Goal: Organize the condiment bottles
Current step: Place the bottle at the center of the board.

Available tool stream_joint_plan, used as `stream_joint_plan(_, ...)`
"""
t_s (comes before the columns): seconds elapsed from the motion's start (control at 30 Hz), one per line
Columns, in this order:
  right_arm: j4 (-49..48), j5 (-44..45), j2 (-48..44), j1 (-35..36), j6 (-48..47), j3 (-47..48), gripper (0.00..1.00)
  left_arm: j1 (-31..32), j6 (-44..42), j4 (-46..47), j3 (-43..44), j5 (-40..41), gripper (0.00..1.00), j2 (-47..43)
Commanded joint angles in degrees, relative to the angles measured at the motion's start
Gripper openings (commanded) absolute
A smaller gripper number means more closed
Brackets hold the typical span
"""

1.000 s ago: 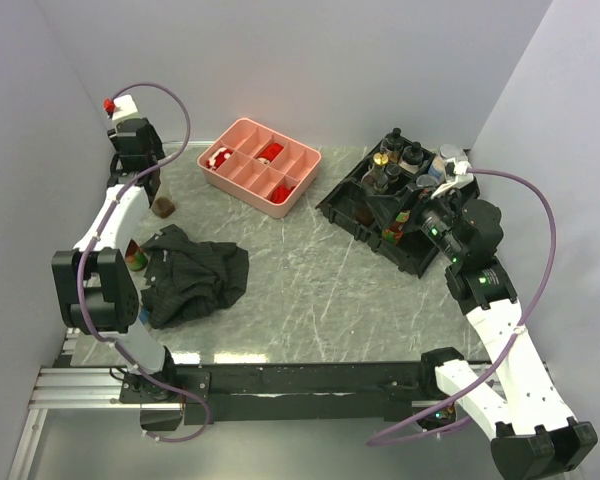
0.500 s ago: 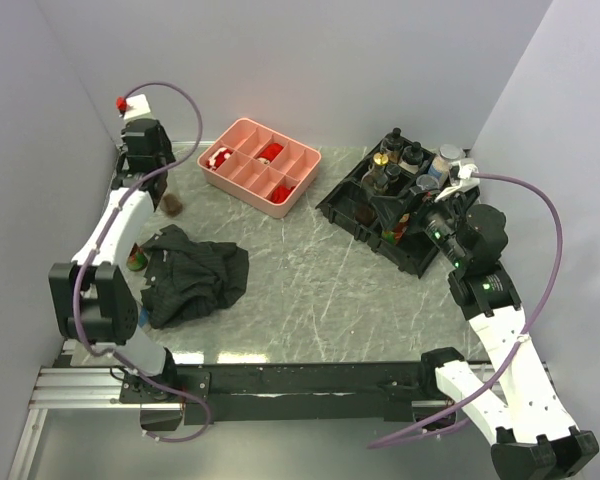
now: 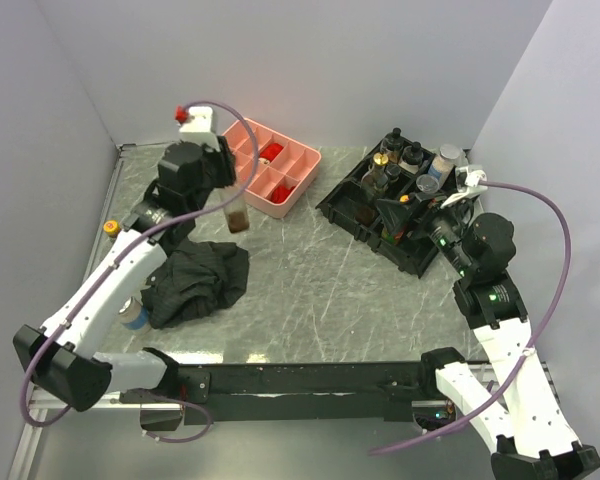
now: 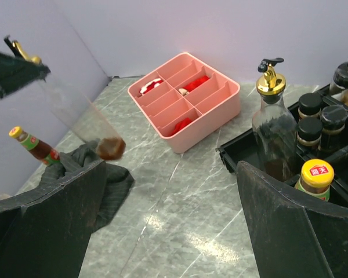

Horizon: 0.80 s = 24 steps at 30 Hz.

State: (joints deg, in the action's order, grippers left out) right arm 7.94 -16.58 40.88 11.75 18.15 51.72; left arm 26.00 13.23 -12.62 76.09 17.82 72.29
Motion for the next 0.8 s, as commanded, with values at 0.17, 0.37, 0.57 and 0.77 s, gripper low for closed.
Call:
stream_joint_plan(0.17, 1.0, 0.3, -1.5, 0.2, 0.5, 0.6, 1.00, 14.0, 2.6, 8.4, -7.1, -5.9, 0.01, -4.0)
stream_joint_plan(0.37, 2.0, 1.2, -2.6, 0.3, 0.4, -0.2, 1.00, 20.1, 0.8, 18.7, -11.8, -7.2, 0.01, -2.8)
stream_joint_plan(0.57, 2.7, 1.4, -2.1, 0.3, 0.3, -0.4, 1.00, 22.5, 0.7, 24.7, -15.9, -9.5, 0.01, -1.5)
stream_joint_plan(0.77, 2.4, 0.9, -1.4, 0.3, 0.6, -0.3, 1.00, 23.3, 0.4, 23.3, -16.2, -8.6, 0.22, -0.7)
